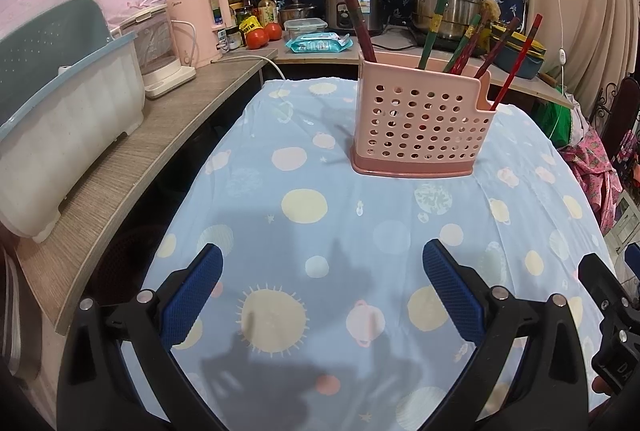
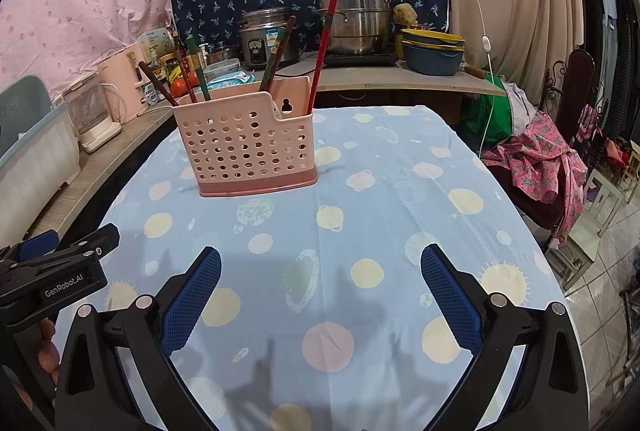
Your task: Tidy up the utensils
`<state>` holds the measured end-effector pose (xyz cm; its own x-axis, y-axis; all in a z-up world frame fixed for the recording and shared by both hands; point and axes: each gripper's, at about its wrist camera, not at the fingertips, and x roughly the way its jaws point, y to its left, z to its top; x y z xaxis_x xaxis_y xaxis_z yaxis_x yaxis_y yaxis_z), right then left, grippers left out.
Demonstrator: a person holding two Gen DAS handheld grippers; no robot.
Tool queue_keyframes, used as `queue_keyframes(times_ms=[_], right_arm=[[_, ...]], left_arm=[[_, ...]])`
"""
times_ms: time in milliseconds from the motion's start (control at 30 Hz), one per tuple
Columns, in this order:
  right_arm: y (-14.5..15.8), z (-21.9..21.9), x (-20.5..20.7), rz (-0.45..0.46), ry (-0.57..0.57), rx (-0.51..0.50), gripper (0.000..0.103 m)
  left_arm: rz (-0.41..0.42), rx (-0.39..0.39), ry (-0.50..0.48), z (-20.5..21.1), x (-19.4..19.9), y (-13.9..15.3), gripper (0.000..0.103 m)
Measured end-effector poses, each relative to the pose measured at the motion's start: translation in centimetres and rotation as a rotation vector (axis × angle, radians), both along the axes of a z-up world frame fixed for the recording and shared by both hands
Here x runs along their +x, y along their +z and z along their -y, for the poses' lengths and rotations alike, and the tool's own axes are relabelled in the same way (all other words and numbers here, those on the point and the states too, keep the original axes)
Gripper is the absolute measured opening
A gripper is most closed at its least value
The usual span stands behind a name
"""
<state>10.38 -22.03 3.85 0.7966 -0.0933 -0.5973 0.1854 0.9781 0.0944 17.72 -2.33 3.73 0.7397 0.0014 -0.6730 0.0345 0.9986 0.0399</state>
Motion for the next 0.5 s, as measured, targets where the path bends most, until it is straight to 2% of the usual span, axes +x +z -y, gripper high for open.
queue_keyframes(times_ms=[500], right_arm=[[0.01, 0.03, 0.01, 0.000, -0.001, -0.001, 0.097]], left_arm=[[0.001, 0.000, -0.001, -0.16, 0.10, 0.19, 0.096]])
